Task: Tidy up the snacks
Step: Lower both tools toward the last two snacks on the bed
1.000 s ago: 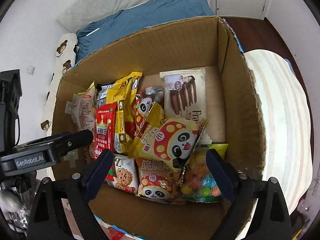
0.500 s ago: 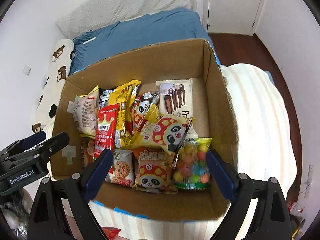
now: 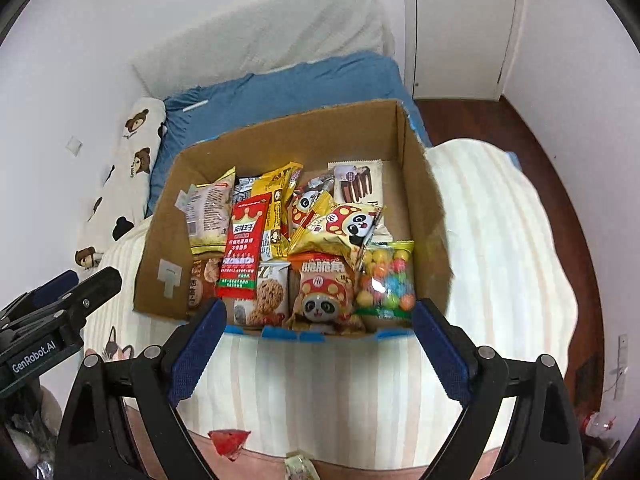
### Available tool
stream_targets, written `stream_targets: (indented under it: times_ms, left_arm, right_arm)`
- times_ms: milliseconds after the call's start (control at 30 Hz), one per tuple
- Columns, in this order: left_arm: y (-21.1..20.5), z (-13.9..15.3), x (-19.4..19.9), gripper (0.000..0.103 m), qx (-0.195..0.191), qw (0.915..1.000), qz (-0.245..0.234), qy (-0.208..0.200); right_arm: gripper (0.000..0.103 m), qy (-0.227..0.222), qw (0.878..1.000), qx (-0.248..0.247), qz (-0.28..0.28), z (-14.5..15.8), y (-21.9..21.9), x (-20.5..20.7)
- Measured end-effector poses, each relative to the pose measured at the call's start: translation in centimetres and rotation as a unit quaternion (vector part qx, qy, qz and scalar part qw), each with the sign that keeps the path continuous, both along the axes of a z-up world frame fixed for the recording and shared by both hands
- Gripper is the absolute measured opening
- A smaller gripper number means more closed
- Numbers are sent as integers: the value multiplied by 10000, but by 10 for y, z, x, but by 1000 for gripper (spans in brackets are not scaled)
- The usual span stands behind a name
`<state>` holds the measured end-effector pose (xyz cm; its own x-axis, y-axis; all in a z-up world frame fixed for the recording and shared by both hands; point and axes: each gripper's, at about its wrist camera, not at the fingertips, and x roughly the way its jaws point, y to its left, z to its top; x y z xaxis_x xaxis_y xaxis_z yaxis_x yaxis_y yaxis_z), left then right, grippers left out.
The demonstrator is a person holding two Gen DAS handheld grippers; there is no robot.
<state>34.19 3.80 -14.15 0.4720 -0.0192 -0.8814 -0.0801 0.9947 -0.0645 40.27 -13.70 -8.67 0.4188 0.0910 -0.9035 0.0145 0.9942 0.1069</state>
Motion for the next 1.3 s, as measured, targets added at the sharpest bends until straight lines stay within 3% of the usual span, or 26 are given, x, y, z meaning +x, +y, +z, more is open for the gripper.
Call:
stream_targets:
  times_ms: [433,733,867,1000,1167,1300]
  left_arm:
    - [-6,34,-85,87,155,9980,125,-602]
    - [-9,37,-120,87,347,9965,172,-742]
    - [-6,12,-132,87,303,9985,207,-408]
    - [0,-33,-143,87,334,9989,295,154]
    - [6,-96,-151,87,392,9945,363,898]
    - [8,-135,-153,87,194,9890,342,1423]
  right_arm:
    - [96,-839,9962,-182,147,59,7,-92]
    - [96,-926,9956,80,135,64,6,-126]
    - [97,-487,9976,465,137,34,2,-137]
    - [97,323,9965,759,155,-26,-1,-151]
    - [97,1379,9833,1176,-131,-117,-8,-165]
    - [96,1811,9697,1566,-494,-168,-15,-168]
